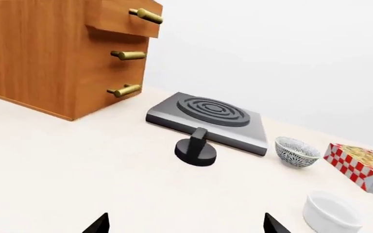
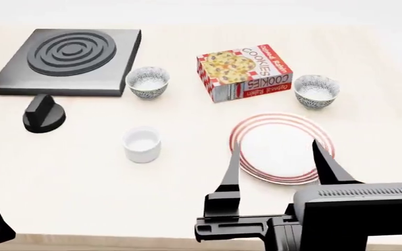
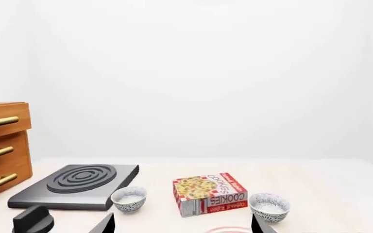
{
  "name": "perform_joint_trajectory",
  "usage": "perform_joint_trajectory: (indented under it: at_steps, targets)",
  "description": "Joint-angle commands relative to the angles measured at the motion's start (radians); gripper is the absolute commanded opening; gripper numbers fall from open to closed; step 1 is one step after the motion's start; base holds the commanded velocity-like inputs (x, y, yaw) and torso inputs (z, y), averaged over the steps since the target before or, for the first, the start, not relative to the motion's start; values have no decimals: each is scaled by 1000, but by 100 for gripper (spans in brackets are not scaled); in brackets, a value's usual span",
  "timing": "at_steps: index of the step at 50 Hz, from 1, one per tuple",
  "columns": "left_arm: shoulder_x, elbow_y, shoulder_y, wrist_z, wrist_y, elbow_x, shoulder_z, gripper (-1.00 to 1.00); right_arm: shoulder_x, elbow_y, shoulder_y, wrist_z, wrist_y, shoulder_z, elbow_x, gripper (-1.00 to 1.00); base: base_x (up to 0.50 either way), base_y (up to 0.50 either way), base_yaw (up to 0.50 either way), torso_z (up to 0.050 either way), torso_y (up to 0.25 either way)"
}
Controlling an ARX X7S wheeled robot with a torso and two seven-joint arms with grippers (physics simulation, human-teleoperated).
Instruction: Pick the akita bowl next to the plate and place it on the plate.
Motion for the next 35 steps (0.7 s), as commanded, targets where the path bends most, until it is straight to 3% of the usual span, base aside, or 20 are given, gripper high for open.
perform_joint_trajectory:
  at_steps: [1,15,24,35]
  targets:
    - [-6,16,4,-8,-12,-12,3,100,-1,-12,6,9,17,17,30,100,0,-500,0,0,0]
    - [-6,6,4,-7,-1,-21,6,100,7,-9,-1,14,0,19,42,100,0,-500,0,0,0]
    - [-9,6,4,-11,0,-25,8,100,32,-6,-2,4,4,-19,38,100,30,-19,0,0,0]
    - [-11,-1,5,-13,10,-25,13,100,45,0,-4,3,-3,-35,40,100,480,0,0,0,0]
